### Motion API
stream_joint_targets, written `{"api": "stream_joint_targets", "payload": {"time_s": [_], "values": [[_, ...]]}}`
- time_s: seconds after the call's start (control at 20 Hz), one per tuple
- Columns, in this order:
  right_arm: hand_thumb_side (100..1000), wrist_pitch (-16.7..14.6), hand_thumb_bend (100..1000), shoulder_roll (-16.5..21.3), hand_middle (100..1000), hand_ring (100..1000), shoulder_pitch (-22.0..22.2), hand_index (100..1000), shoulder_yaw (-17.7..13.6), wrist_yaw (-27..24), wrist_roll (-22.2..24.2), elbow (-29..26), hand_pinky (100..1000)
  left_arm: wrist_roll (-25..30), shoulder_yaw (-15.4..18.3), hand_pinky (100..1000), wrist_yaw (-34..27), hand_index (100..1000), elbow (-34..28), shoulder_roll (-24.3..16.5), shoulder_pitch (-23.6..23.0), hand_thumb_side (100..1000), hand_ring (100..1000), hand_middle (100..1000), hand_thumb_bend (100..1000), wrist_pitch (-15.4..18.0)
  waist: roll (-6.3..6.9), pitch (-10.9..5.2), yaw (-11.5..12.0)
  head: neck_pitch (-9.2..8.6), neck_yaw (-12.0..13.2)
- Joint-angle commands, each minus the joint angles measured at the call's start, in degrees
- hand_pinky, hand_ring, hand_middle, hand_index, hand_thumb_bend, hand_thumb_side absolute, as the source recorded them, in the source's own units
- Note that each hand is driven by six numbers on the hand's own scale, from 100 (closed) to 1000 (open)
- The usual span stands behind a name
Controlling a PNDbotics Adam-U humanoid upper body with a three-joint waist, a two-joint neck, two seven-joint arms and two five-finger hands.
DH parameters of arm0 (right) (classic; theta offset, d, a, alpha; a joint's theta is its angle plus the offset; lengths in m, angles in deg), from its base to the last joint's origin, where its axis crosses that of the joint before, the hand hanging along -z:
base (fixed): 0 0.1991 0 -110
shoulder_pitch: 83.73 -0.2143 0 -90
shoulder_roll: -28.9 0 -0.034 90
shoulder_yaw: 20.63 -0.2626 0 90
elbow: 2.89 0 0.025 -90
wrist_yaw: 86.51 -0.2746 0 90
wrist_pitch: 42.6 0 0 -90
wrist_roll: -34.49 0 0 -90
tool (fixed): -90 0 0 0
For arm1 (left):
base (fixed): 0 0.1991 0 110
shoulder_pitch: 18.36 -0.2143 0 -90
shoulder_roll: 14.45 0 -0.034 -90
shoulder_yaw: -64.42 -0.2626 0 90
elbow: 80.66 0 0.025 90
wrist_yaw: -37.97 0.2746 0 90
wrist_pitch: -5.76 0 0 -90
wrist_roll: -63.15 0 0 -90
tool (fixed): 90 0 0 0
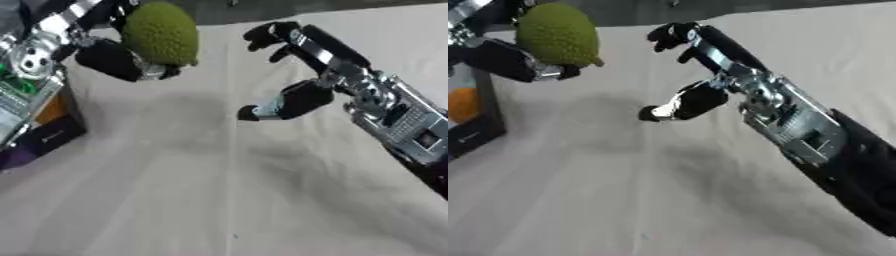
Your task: Pick up the objects with one hand, pass them to the other hand, and then place them into the box on the other side of the table.
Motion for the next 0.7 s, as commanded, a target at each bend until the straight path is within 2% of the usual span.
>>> {"api": "stream_joint_targets", "payload": {"time_s": [0.05,0.35,0.7], "values": [[197,-0.08,728,1.73,725,860,-0.37,841,-1.06,0.24,-0.19,-0.61,752,-1.27,2.9,599,-1.05,318,-0.23,-4.34,-0.04,100,352,310,652,-0.15,0.5,-3.53,0.2,0.12,1.52],[204,-0.09,727,1.78,727,861,-0.07,841,-1.17,0.45,-0.15,-0.94,753,-2.87,5.25,598,-2.26,313,2.52,-7.69,-1.89,100,352,310,649,-0.09,0.15,-3.49,0.17,-0.03,6.08],[205,-0.1,723,2.1,725,860,0.27,840,-1.44,0.81,0.0,-1.35,754,-4.39,7.65,600,-3.33,316,5.21,-11.02,-4.83,100,354,313,652,-0.12,0.02,-3.36,0.08,-1.27,11.59]]}}
